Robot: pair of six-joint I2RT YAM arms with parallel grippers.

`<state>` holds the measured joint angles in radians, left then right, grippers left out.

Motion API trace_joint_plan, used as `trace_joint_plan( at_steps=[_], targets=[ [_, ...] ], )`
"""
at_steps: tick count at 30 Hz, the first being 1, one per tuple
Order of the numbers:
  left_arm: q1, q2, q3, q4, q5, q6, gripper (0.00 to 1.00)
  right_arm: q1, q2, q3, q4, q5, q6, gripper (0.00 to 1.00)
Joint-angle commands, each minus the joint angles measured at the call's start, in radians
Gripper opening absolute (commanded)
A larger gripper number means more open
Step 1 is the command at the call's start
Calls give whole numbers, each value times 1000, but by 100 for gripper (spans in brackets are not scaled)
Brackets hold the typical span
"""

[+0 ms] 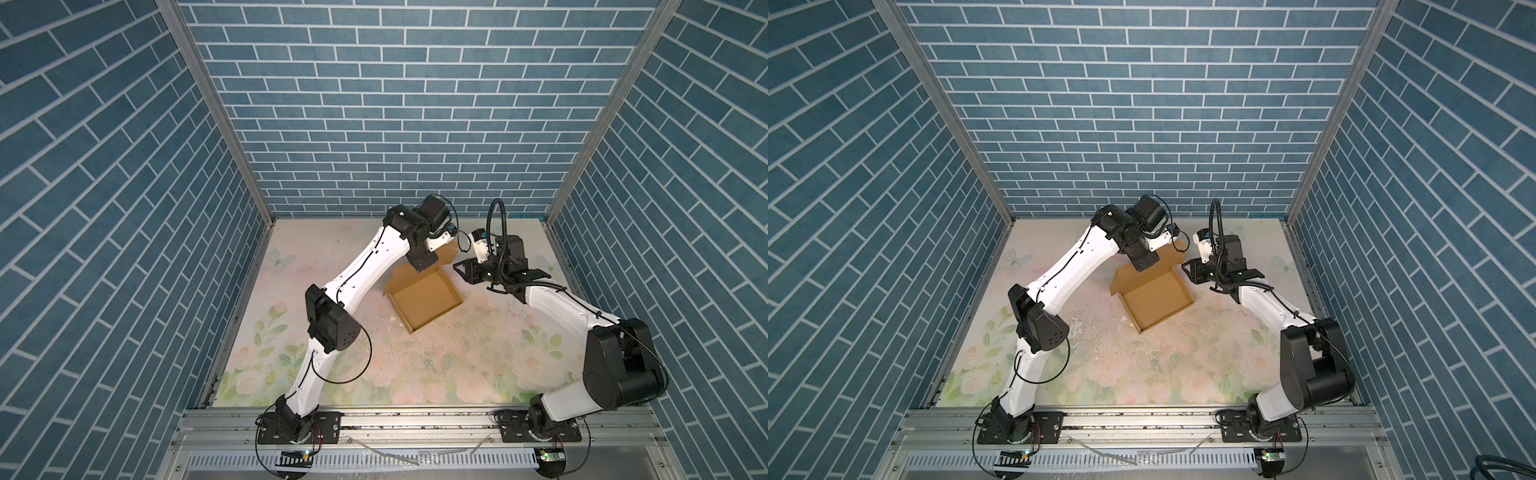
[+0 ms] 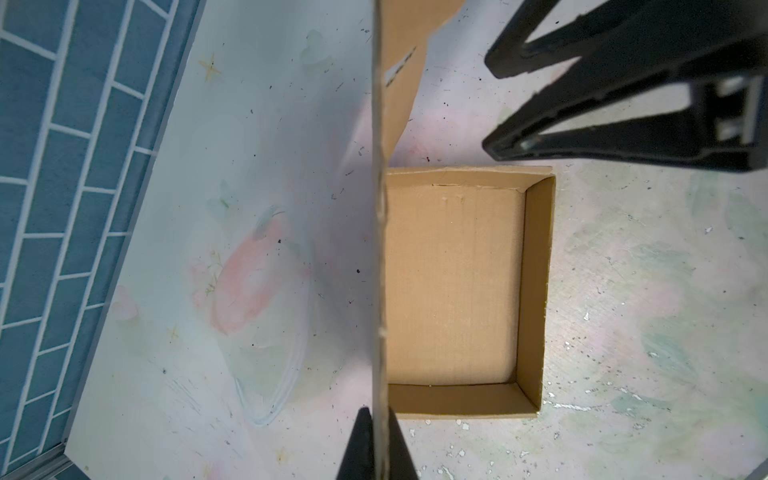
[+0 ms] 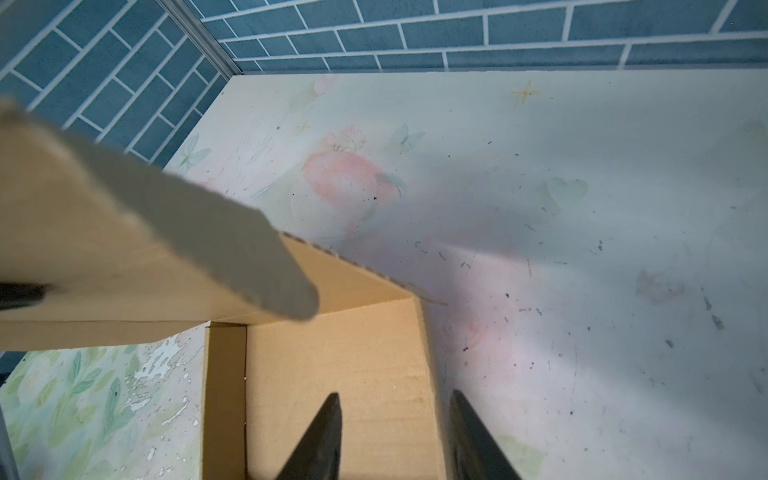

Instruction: Fold the paper box

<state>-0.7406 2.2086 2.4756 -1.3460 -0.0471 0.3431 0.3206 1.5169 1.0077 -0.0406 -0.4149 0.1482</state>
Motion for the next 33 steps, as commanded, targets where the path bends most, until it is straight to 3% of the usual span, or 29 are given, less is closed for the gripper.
trace_joint_plan(
  at_steps=[1,22,33],
  targets=[
    [10,32,13,-1,33,24,8,-11,24,75,-23,-13,-88,43],
    [27,69,10,28,51,24,7,-35,187,233,-92,-140,-188,43],
    [27,75,10,57,62,10,7,-35,200,249,-117,-194,-172,29]
  ],
)
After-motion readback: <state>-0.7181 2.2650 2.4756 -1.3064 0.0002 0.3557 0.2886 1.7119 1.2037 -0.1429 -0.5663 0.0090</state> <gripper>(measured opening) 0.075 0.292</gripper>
